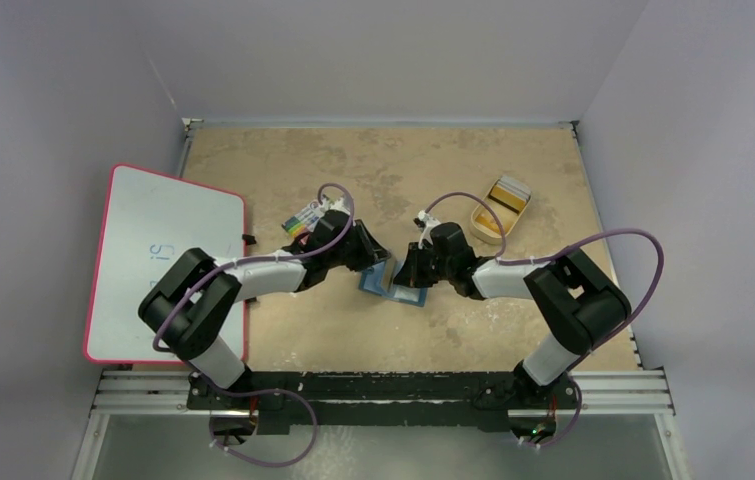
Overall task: Put the credit cards into the card holder
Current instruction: Turn over the card slot in the card holder.
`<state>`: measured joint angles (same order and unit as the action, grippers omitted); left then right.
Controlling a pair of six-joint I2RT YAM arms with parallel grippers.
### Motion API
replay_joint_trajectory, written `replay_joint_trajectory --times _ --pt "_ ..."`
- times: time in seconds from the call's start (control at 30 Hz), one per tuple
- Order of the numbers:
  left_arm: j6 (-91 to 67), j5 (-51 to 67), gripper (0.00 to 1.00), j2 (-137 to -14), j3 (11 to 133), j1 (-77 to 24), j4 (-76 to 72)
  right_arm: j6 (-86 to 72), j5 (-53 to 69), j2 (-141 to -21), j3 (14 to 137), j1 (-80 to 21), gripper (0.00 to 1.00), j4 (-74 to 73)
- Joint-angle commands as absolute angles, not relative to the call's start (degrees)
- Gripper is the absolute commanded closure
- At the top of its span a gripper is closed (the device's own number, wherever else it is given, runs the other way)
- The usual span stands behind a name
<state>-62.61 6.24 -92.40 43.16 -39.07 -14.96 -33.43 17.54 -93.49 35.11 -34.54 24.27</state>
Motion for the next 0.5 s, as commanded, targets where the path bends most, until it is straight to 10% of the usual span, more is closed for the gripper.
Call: replay_joint_trajectory --times 0.0,0.47 --pt "-63.18 7.22 0.82 -89.73 42.64 -39.28 -19.48 -33.49 18.55 -94.48 34.35 -34.94 0.9 23.7" --pt "-64.29 8.37 1.0 -90.44 41.25 -39.28 -22.93 -33.33 18.39 -93.79 34.14 -34.94 0.9 23.37"
